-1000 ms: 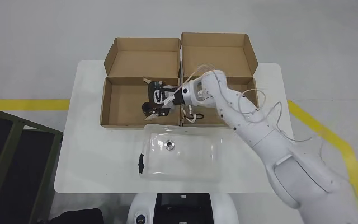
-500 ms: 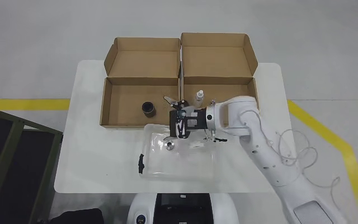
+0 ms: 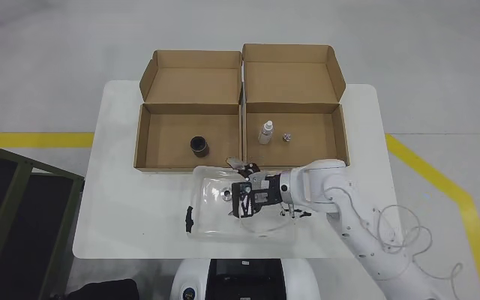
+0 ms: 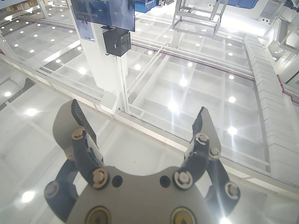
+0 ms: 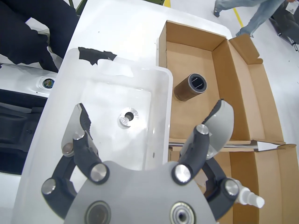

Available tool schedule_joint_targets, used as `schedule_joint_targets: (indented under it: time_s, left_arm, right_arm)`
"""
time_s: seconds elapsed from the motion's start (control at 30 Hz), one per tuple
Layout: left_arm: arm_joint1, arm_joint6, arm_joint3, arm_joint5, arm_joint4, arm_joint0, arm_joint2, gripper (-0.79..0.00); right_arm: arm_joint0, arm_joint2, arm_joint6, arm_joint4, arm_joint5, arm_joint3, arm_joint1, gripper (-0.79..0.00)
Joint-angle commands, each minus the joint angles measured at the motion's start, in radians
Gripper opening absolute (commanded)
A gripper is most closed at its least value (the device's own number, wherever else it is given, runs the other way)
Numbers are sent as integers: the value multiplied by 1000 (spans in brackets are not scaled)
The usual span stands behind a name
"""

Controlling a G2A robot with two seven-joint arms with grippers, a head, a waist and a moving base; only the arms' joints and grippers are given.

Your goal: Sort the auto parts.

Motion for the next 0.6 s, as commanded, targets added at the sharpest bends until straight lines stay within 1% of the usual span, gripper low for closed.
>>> schedule_joint_targets:
  time_s: [0.0, 0.37, 0.5, 0.57]
  left_arm:
    - [0, 0, 0, 0, 0, 0, 0, 0]
    - [0, 0, 0, 0, 0, 0, 0, 0]
    - [0, 0, 0, 0, 0, 0, 0, 0]
    - [0, 0, 0, 0, 0, 0, 0, 0]
  right_arm:
    - [-10, -8, -12, -18, 0, 3, 6, 0]
    - [-35, -64, -59, -126, 3, 20, 22, 0]
    - [-26, -83, -75, -145, 12, 57, 20, -49]
    - [-15, -95, -85, -146, 17, 88, 17, -52]
